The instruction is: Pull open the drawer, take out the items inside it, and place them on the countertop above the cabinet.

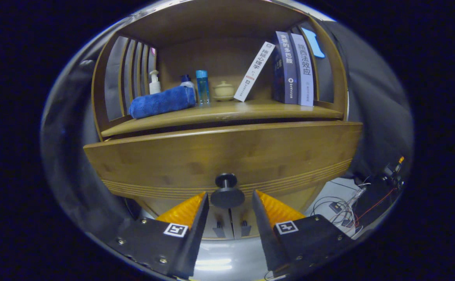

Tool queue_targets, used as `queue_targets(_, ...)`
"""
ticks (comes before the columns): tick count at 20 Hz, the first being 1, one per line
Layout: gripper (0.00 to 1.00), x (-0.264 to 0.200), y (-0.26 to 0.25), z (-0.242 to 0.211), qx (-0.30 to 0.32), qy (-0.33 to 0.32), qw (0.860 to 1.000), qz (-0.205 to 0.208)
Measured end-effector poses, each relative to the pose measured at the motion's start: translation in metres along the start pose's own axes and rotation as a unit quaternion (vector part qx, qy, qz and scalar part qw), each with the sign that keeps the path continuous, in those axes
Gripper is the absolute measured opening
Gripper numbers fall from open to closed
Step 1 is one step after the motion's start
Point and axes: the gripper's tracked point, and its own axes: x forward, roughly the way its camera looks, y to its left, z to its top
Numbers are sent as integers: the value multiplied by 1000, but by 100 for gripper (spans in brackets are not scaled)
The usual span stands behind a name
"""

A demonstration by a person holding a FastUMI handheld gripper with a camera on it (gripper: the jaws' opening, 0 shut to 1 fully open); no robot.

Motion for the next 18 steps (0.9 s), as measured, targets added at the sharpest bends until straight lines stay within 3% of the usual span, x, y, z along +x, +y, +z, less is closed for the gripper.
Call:
queue_targets(1, 67, -2, 6, 0, 3, 1, 1000, 13)
queue_targets(3, 45, 3, 6, -2, -7, 13, 1000, 15)
queue_targets(7, 35, 3, 6, -4, 0, 24, 1000, 12)
queue_targets(9, 24, 2, 5, -4, 7, 28, 1000, 8)
queue_targets(18, 24, -78, 1, -40, 7, 34, 999, -18)
